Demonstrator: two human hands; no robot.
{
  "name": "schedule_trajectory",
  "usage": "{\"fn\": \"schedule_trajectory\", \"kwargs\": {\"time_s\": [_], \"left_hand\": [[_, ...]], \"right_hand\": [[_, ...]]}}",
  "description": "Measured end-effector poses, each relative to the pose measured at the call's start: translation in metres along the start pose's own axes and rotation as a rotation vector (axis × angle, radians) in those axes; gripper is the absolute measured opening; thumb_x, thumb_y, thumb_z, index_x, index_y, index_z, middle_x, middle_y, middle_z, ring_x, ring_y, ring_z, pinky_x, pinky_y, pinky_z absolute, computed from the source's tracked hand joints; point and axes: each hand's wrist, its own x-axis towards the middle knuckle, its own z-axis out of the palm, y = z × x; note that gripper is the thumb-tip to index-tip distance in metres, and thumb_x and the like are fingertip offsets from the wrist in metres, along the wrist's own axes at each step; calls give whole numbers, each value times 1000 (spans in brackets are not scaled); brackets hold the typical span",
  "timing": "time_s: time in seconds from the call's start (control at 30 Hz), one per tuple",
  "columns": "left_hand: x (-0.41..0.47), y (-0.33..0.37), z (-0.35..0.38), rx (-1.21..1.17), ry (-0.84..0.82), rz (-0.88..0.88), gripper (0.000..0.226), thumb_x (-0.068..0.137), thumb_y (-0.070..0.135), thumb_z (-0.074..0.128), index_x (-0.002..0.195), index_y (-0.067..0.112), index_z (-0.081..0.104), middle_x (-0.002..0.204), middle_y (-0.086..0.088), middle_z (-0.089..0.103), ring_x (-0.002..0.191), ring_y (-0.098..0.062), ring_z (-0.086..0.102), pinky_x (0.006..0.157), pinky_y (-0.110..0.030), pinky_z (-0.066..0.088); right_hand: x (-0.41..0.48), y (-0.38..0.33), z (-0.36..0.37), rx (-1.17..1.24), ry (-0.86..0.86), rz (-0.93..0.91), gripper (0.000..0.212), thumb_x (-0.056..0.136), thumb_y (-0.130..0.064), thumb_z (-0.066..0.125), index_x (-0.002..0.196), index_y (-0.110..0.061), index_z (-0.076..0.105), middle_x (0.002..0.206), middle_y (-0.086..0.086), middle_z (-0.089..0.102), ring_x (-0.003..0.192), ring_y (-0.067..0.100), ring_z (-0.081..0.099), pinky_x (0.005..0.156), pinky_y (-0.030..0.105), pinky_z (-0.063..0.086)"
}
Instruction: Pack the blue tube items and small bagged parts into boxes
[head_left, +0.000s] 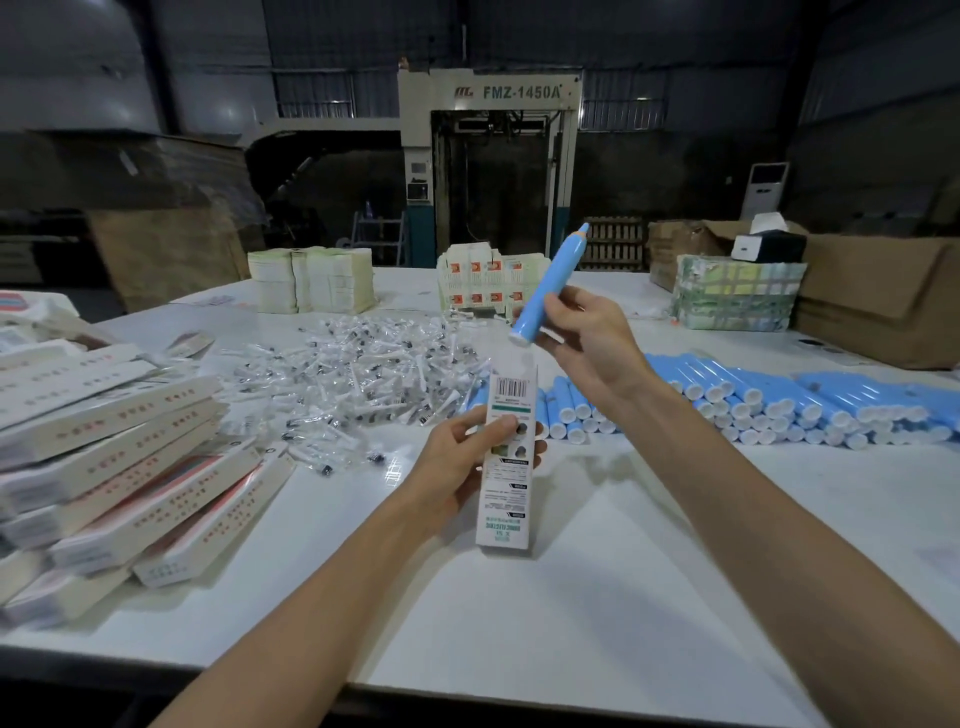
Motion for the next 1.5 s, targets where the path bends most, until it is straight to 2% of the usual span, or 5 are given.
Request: {"fn": "schedule_trajectory", "kwargs": {"time_s": [0.47,0.83,1.07,1.27,1.5], "left_hand": [[-2,0,3,21,-7,-16,39,100,23,76,135,6,70,130,-26,73,117,-48,73,106,-59,57],[-5,-7,10,-26,24,-50,34,102,19,74,133,5,71,124,-28,75,111,-46,76,97,-51,63],[0,-13,7,-39,114,-99,37,103,21,72,131,-3,67,119,-28,76,107,-43,77,101,-54,61],[-1,-19,8,-109,158,-131,15,108,11,60,117,1,67,94,-23,72,81,-33,74,73,-41,60],[-3,-25,0,-103,260,-279,43,99,29,74,138,15,63,120,-15,64,113,-25,55,106,-42,41]], "right_hand": [[4,0,-18,-747,-94,42,94,90,-10,73,150,-54,17,101,18,71,83,23,77,74,34,65],[-6,15,-24,-991,-190,188,43,92,-25,72,127,-33,48,107,5,67,87,14,62,71,28,45],[-19,31,11,-1218,-44,-334,11,102,-22,63,112,-18,65,111,-2,56,94,14,57,84,30,47],[-1,78,100,-1374,-540,-99,17,102,-15,61,119,-9,64,112,7,69,98,23,67,84,37,56],[23,151,140,-1647,-737,107,10,94,1,62,103,0,57,93,15,56,78,27,53,63,32,40]]}}
